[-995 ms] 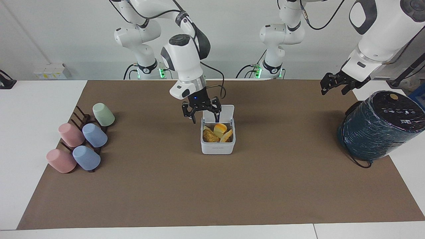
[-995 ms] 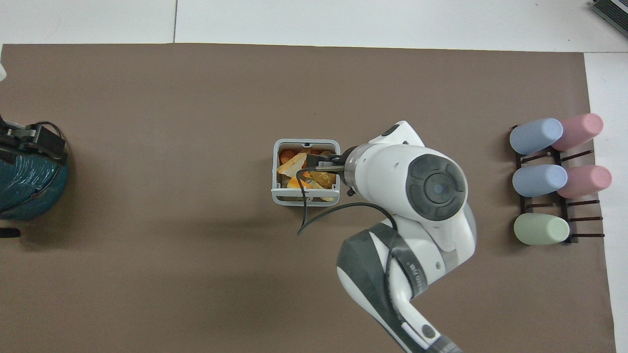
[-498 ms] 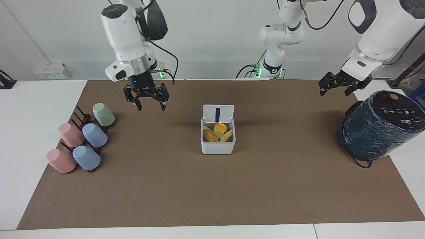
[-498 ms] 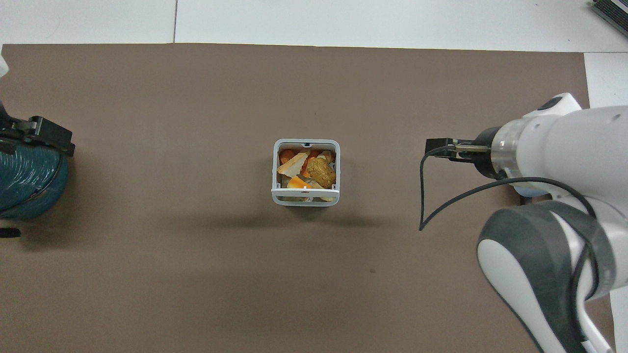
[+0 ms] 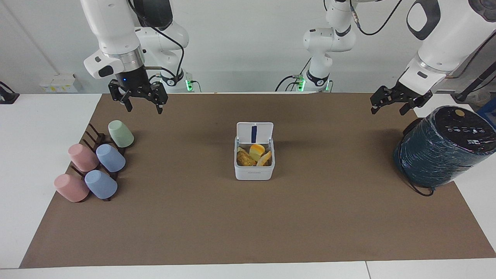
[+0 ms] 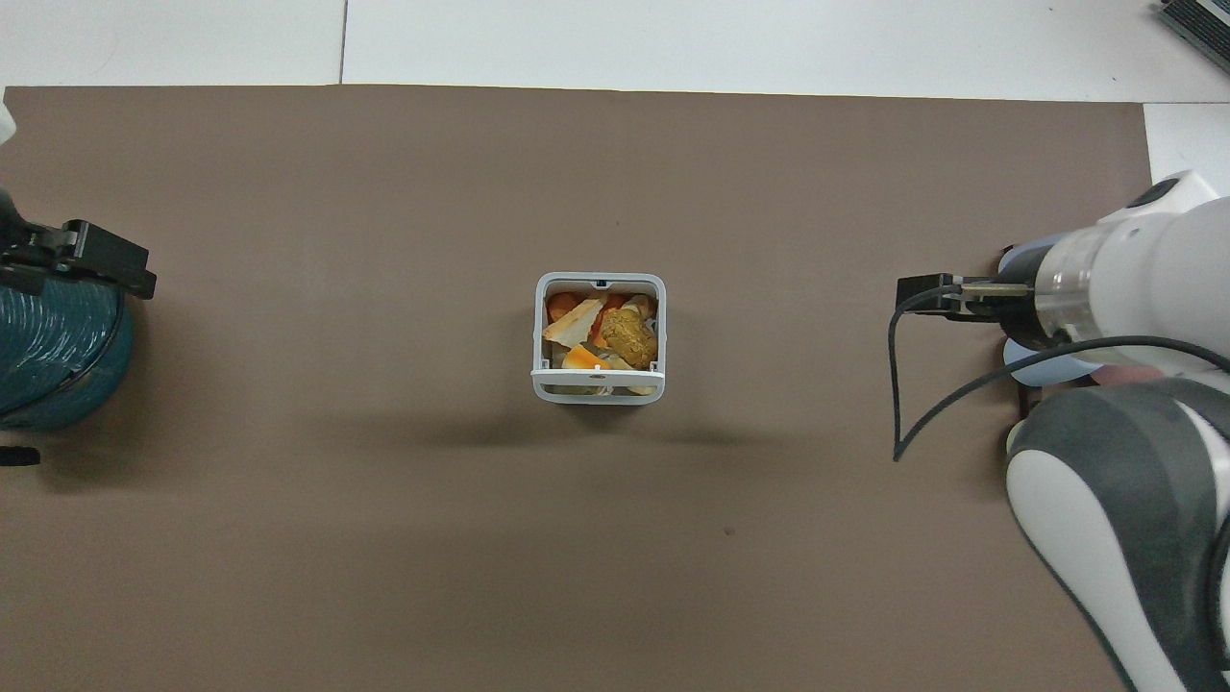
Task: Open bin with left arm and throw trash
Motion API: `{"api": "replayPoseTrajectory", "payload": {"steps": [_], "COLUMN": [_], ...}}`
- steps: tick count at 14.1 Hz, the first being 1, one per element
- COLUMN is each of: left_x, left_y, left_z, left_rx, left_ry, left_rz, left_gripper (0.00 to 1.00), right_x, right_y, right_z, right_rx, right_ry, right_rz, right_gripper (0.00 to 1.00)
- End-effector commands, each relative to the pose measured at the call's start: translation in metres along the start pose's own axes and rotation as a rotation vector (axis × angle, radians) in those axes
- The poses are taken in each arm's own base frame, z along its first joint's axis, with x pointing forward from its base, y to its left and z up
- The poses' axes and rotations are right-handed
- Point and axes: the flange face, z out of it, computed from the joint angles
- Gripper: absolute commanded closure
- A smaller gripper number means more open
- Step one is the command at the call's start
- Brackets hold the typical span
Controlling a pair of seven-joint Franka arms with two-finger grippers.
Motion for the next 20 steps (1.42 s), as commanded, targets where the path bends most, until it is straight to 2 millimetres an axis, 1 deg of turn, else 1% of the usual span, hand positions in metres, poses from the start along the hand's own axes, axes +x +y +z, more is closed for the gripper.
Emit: {"api": "replayPoseTrajectory", "payload": {"steps": [1,2,4,6,20], "left_x": [-0.004,-0.005,-0.006,-0.006,-0.007], "left_y": [0.0,0.001,-0.002,-0.002,-0.004], "left_z": [0.0,-0.001,-0.002,-0.003,-0.003], "left_rx": [-0.006,-0.007,-0.007,-0.007,-0.007], "left_ry": [0.011,0.012,0.013,0.014,0.016], "left_rz": [0.006,0.007,0.003,0.001,-0.002], "left_gripper": [0.0,0.0,0.0,0.0,0.0], "right_x": [-0.011,-0.013,-0.006,-0.005,-0.008], "right_y": [0.009,0.009,0.02,0.02,0.019], "right_z": [0.006,0.01,0.01,0.009,0.011], "right_rx": [-0.017,-0.017,-0.011,-0.009,-0.011], "right_ry": [-0.064,-0.069,-0.053,-0.049,-0.056], "right_rz": [-0.021,-0.023,-0.04,-0.084,-0.085], "right_gripper": [0.0,0.0,0.0,0.0,0.0]}}
